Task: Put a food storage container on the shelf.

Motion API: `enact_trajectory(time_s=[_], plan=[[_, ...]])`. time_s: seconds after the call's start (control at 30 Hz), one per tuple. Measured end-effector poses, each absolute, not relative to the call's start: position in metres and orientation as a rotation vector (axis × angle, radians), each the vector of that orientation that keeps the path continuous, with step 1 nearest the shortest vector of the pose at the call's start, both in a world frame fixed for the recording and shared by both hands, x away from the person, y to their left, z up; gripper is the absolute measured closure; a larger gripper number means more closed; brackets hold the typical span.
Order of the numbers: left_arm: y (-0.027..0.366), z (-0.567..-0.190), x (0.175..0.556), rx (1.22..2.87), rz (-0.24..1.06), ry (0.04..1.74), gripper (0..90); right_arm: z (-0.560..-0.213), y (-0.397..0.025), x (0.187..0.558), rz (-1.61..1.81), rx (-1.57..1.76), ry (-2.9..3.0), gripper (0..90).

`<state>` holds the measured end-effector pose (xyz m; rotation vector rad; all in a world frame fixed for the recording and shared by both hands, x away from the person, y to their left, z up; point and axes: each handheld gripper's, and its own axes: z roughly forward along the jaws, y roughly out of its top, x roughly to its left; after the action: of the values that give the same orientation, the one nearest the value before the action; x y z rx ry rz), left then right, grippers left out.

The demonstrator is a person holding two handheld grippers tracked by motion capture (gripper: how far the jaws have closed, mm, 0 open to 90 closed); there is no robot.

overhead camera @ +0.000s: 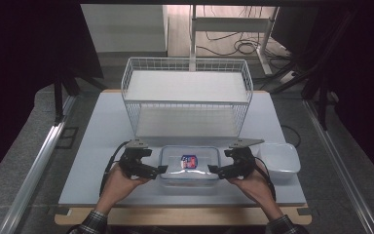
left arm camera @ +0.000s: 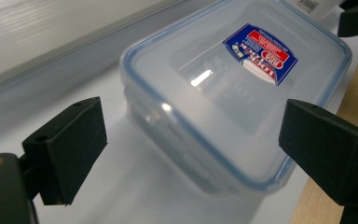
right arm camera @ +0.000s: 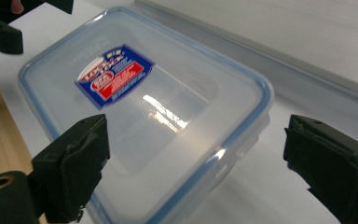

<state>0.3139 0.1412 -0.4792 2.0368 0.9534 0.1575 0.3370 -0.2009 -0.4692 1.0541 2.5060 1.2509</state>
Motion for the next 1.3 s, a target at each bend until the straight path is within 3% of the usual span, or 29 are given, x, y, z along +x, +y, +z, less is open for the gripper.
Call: enact_trajectory(time_s=[0.27,0.53,0.67,0.8,0.9,1.13,1.17,1.3], plan=[[0.131,-0.491,0.324,2.058,0.103,0.965,6.8,-0.477,-0.19,0.348,1.197,1.051,2.549,13.0],[0.13,-0.514,0.332,1.992,-0.154,0.974,0.2,-0.488,-0.199,0.352,1.282,1.181,2.614,7.3],[0.131,-0.515,0.331,1.98,-0.171,0.991,0.3,-0.493,-0.2,0.354,1.333,1.245,2.676,7.4],[0.137,-0.515,0.327,1.95,-0.221,1.025,6.5,-0.496,-0.202,0.354,1.345,1.283,2.704,9.4],[0.143,-0.514,0.323,1.936,-0.23,1.024,15.5,-0.492,-0.209,0.349,1.37,1.302,2.703,20.2],[0.147,-0.509,0.307,1.927,-0.187,1.013,22.7,-0.491,-0.225,0.344,1.491,1.354,2.678,37.9],[0.155,-0.51,0.305,1.874,-0.217,1.017,31.8,-0.49,-0.229,0.343,1.516,1.345,2.677,43.4],[0.159,-0.512,0.306,1.828,-0.245,1.029,38.5,-0.488,-0.232,0.34,1.529,1.35,2.672,45.5]])
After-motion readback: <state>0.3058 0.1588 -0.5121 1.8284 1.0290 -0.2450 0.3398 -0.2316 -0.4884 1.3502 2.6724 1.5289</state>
